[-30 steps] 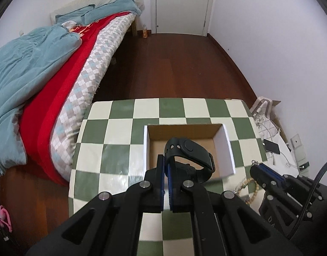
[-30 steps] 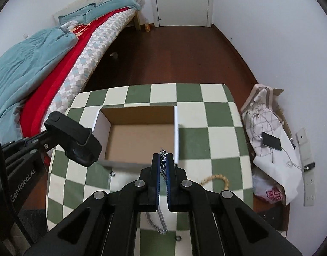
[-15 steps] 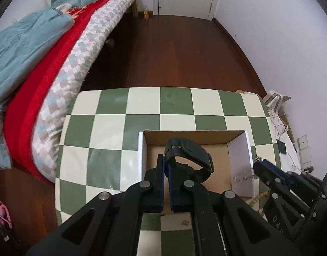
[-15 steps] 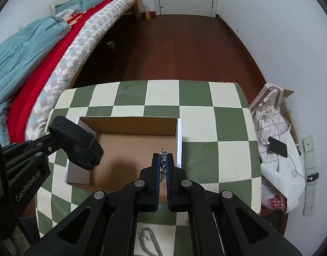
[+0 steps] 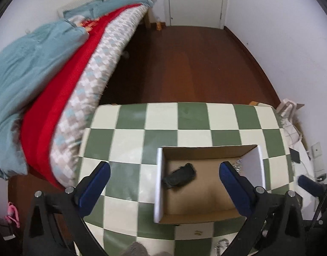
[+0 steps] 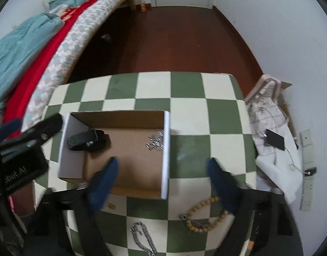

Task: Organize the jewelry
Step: 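Carry the black band into the white box while the right gripper drops the chain there, then lift both open grippers away from the white box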

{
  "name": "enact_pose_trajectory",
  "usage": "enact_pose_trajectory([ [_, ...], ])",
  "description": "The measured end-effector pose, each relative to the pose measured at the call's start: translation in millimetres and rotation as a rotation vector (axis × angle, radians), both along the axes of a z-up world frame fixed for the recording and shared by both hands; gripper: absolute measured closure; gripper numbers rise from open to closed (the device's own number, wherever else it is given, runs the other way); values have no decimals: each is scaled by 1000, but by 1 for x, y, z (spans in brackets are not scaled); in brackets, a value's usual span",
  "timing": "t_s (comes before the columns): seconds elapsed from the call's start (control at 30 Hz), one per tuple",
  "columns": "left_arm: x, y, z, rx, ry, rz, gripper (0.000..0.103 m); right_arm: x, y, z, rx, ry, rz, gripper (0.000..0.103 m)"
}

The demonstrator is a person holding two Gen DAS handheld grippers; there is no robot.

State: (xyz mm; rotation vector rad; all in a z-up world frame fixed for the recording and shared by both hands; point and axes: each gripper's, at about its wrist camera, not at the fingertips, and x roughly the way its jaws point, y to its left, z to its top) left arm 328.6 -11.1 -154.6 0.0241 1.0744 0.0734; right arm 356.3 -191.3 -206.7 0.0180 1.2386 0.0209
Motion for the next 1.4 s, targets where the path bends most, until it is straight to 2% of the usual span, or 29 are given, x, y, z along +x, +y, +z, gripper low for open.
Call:
enact_pose_trajectory([
  [0.27, -30, 12, 4, 61, -40, 43, 0, -23, 8, 7, -44, -25, -13, 3],
  [0.57, -80, 26, 31, 98, -136, 78, 0, -68, 22, 43, -96, -152, -24, 3],
  [0.9, -137, 31, 72, 114, -247, 50, 0, -123, 24, 86, -77, -268, -56, 3],
  [1.03, -154, 35, 76, 110, -251, 48, 0, -146, 19, 96, -33, -273, -72, 3],
  [1.13, -165, 37, 64, 121, -224, 55, 0, -159, 15, 86, -24, -242, -85, 3],
  [1.2, -169, 39, 45, 123, -174, 60, 0, -166, 9, 68, -21, -198, -95, 3],
  [1.33, -171, 40, 2, 150, -66, 67, 0, -172, -4, 7, 12, -59, -117, 4],
  [1.4, -169, 39, -22, 165, -9, 76, 0, -173, -8, -20, 21, -3, -120, 11],
])
